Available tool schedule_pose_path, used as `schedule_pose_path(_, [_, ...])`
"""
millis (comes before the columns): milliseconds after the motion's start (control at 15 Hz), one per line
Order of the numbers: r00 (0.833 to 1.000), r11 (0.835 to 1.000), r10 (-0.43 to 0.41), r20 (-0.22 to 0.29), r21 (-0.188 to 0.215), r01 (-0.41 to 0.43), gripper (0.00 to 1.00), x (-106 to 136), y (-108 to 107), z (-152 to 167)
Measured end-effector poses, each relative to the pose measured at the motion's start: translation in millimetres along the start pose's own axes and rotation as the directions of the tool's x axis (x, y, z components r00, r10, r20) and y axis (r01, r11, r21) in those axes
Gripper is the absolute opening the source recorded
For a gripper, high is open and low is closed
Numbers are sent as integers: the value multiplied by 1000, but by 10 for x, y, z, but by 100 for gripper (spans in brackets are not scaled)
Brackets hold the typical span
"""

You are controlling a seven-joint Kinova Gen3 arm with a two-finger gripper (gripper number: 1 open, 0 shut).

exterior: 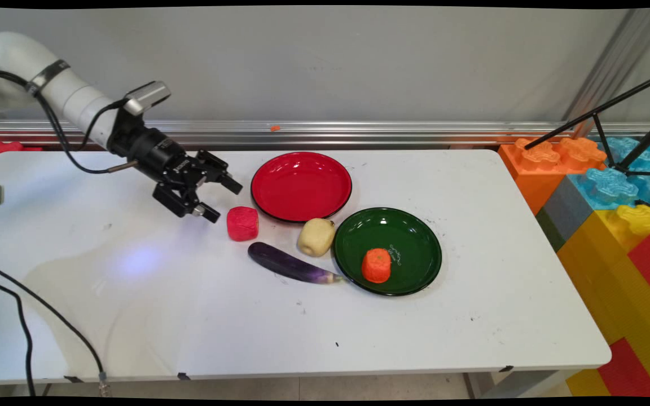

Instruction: Pick up the mandarin from the green plate

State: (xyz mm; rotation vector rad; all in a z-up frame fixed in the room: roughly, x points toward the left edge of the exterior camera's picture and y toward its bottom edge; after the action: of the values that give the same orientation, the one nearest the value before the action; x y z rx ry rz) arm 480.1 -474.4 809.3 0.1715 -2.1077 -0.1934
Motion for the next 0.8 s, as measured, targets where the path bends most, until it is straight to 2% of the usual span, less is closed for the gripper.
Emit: schedule_pose_path(800, [996, 997, -72, 48, -10, 73, 100, 322, -169, 606])
